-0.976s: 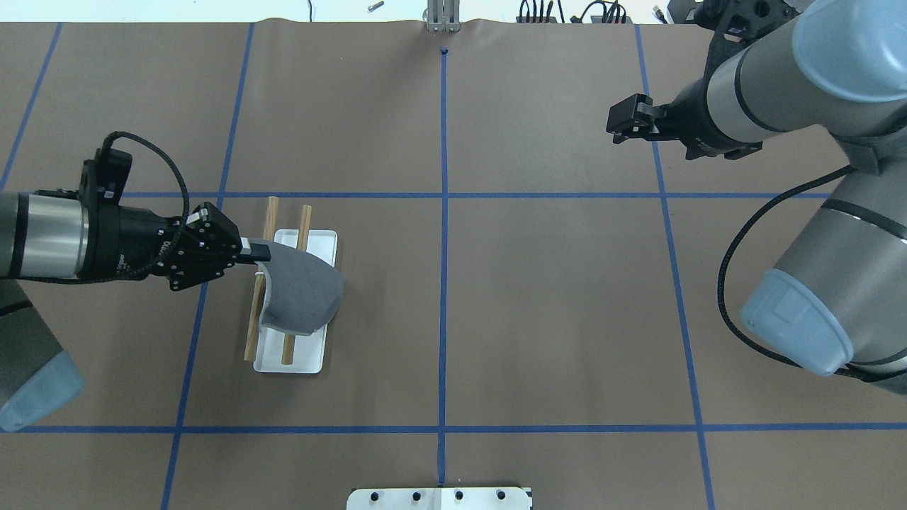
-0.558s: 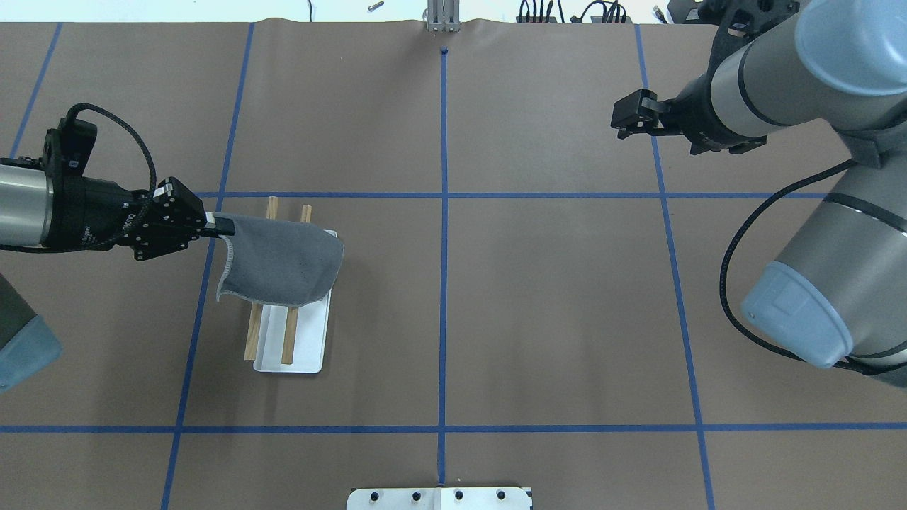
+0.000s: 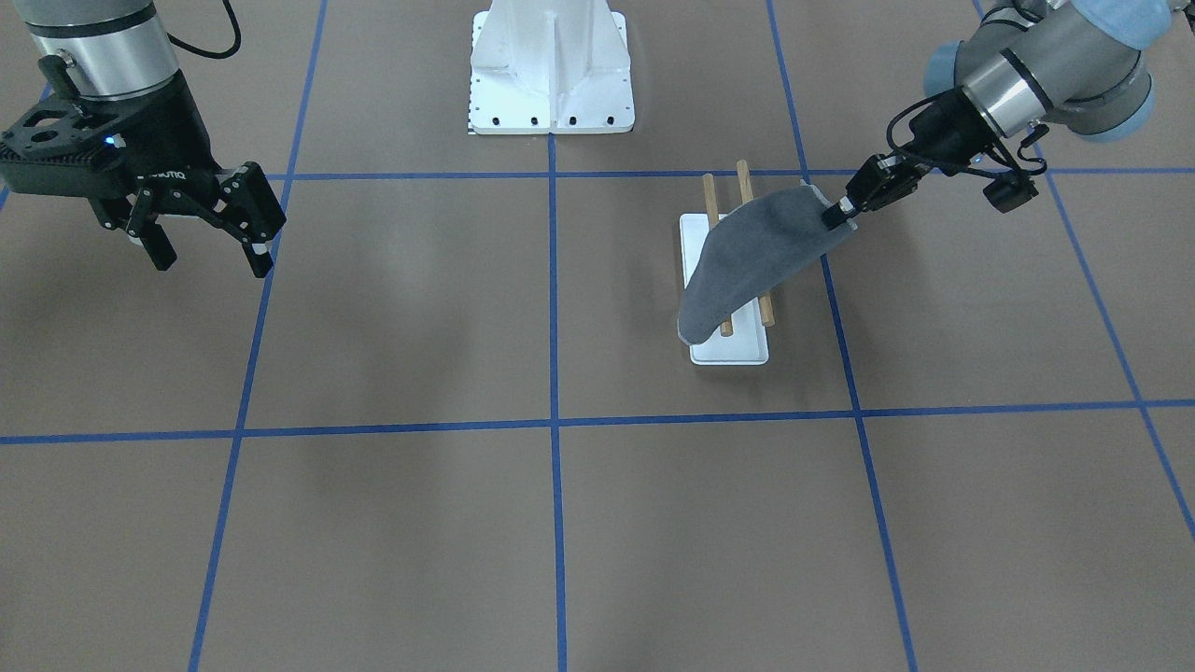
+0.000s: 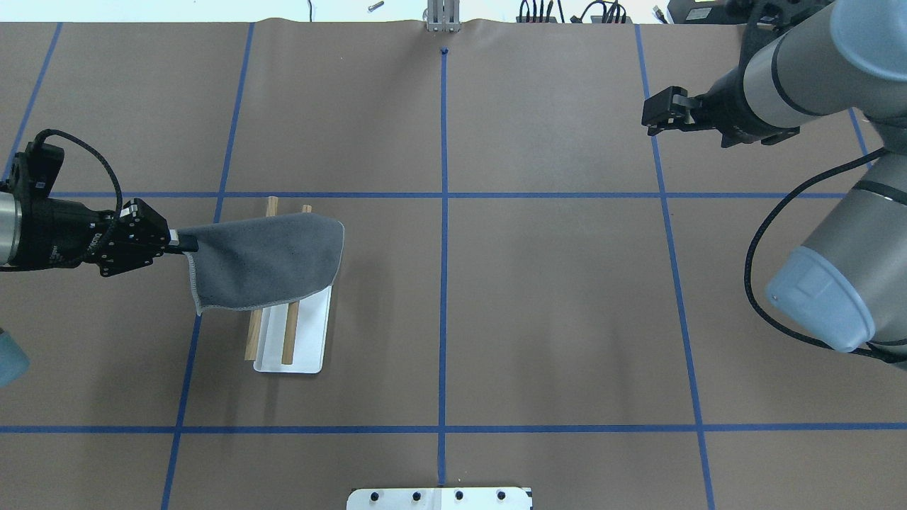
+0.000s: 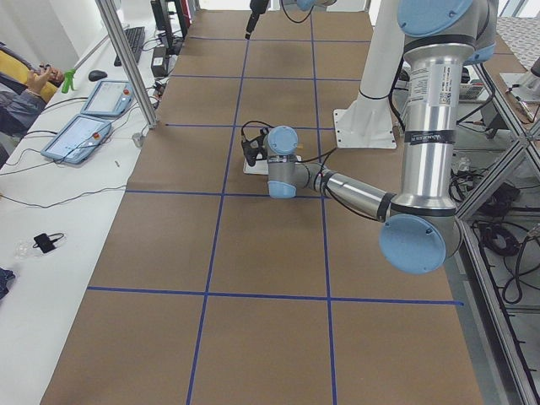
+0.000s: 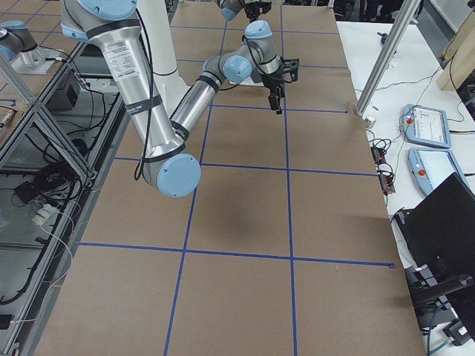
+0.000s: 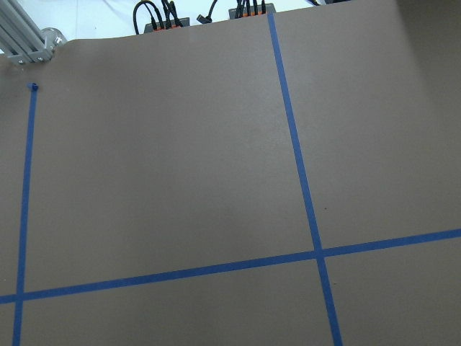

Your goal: Hang towel on rack

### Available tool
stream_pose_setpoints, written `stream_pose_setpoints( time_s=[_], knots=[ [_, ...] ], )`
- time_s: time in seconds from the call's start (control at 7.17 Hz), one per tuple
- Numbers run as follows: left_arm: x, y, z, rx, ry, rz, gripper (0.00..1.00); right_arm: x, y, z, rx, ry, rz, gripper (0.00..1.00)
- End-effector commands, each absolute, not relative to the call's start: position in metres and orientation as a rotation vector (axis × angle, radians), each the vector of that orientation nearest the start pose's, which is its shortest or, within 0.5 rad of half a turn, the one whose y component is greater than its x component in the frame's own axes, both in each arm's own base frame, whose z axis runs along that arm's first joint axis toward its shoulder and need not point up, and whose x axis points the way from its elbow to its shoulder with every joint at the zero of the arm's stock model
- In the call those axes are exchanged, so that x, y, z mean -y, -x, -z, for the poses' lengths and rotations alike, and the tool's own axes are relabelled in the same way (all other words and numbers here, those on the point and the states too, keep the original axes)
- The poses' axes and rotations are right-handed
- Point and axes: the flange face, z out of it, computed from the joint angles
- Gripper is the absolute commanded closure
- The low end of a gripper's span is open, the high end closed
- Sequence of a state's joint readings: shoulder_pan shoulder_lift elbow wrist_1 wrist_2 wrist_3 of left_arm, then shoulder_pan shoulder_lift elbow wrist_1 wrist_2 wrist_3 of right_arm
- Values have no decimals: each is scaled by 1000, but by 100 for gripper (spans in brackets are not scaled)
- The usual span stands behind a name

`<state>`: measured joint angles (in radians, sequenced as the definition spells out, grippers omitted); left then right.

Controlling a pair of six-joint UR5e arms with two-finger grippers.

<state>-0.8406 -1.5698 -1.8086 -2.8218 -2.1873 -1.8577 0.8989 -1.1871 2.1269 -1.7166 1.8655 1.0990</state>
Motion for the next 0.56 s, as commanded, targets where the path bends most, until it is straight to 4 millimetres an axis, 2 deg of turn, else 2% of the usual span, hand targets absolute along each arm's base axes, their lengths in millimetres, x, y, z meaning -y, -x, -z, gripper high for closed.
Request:
stream_pose_setpoints(
  time_s=[0.0,0.14,0.28,0.42],
  knots=[
    [402,-258,-413,-1504,93,459,100,482,234,-245,779,-279,-265,0],
    [403,-259,-413,-1504,87,463,94,484,231,-245,780,-281,-270,0],
    [405,-261,-421,-1490,93,474,44,484,227,-249,784,-266,-271,0],
    [406,-261,-423,-1488,90,480,3,484,224,-250,781,-269,-260,0]
  ],
)
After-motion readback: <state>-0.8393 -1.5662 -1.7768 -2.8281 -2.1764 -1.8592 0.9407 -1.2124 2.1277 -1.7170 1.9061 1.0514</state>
